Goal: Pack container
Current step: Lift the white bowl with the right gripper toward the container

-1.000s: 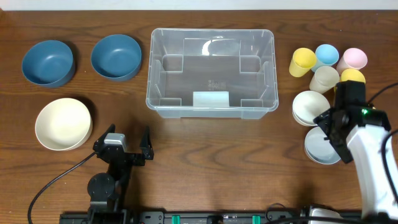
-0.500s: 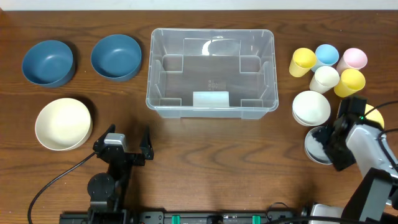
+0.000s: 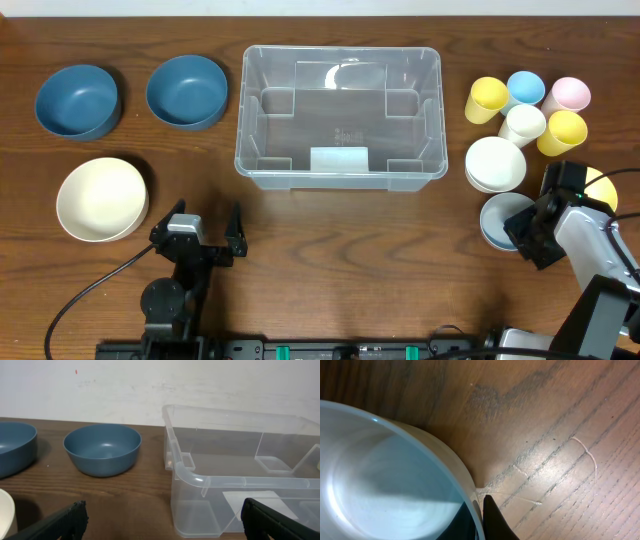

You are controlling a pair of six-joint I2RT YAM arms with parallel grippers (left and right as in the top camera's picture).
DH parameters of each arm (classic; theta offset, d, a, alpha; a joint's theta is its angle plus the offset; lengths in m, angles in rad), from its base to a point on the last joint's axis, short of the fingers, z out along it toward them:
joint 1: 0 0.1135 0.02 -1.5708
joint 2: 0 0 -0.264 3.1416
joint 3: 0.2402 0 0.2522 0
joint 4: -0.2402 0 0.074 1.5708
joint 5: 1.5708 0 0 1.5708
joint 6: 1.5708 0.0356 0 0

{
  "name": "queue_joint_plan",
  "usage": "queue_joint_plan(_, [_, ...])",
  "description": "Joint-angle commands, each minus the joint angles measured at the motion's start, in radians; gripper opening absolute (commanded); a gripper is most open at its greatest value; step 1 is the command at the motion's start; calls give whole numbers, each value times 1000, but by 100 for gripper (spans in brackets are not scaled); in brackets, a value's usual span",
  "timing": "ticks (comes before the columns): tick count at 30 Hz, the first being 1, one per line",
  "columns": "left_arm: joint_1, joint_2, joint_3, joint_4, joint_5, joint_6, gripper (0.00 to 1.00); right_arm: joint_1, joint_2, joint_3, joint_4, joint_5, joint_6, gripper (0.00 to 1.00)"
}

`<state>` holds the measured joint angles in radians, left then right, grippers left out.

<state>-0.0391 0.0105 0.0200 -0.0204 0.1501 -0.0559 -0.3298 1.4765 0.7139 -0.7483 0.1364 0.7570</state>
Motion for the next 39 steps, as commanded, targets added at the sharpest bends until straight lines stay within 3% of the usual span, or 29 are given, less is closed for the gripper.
queue_joint_plan(1, [5, -5, -16, -36, 11, -2, 98, -6, 24, -16, -25, 30, 0, 1])
queue_joint_plan(10, [5, -5, -16, -36, 11, -2, 98, -6, -69, -16, -139, -40, 0, 1])
queue_joint_plan(24, [5, -5, -16, -36, 11, -2, 98, -6, -632, 56, -243, -160, -166, 1])
queue_joint_plan(32, [5, -5, -16, -36, 11, -2, 98, -3, -805, 205, -140, -463, -348, 1])
queue_joint_plan(35, [5, -5, -16, -36, 11, -2, 98, -2, -801, 237, -6, -606, -347, 1])
queue_joint_plan(39, [5, -5, -16, -36, 11, -2, 98, 37, -737, 290, 93, -657, -335, 2])
